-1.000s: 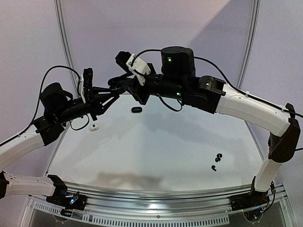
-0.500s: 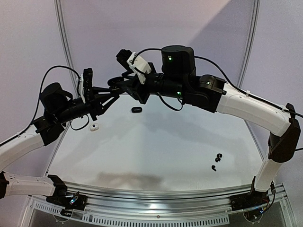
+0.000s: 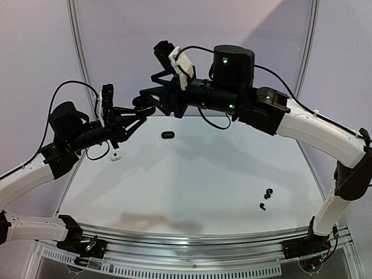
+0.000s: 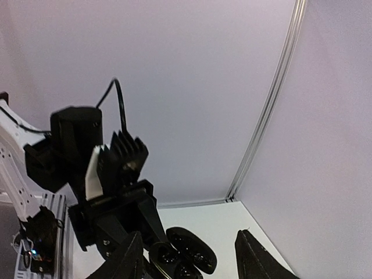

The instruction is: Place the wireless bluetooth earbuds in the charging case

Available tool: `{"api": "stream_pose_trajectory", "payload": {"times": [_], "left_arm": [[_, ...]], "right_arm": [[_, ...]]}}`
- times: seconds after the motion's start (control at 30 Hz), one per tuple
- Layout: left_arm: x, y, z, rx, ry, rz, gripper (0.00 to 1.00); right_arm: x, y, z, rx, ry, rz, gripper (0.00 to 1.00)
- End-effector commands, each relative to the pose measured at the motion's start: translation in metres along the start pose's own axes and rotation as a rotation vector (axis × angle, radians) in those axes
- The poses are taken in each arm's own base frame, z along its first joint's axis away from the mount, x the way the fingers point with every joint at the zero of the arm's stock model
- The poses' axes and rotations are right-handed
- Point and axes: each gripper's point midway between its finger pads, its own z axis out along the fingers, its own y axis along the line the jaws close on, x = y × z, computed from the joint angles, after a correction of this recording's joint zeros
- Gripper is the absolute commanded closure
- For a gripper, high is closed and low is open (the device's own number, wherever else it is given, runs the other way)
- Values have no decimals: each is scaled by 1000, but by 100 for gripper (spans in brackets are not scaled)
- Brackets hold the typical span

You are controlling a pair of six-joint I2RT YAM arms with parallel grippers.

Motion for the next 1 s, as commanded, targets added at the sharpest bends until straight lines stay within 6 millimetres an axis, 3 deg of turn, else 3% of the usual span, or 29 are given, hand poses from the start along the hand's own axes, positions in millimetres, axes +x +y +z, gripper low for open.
{"api": "stream_pose_trajectory", "payload": {"times": [0.0, 0.13, 0.23, 0.3, 0.4, 0.47, 0.5, 0.6, 0.8, 0.97], "left_arm": [[-8, 1, -3, -8, -25, 6, 100], [-8, 1, -4, -10, -26, -5, 100], [-7, 1, -5, -16, -27, -14, 100], [-7, 1, -7, -22, -31, -16, 100], [-5, 1, -10, -28, -35, -25, 100], [-3, 0, -12, -31, -38, -29, 100], [-3, 0, -13, -31, -40, -29, 100], [-1, 0, -16, -37, -44, -30, 100], [0, -1, -17, -37, -39, -26, 100], [-1, -2, -18, -34, -44, -22, 100]], "right_arm": [[-71, -6, -45, -7, -201, 50, 45], [-77, -22, -60, 69, -194, 97, 40], [-56, -74, -80, 308, -78, 190, 37], [-21, -118, -103, 503, 38, 325, 37], [72, -162, -160, 780, 317, 573, 36], [141, -172, -198, 885, 488, 759, 36], [176, -169, -216, 943, 560, 864, 37], [249, -145, -255, 1024, 710, 1035, 43], [336, -82, -289, 979, 1001, 1127, 44], [389, -47, -312, 977, 1257, 1146, 45]]}}
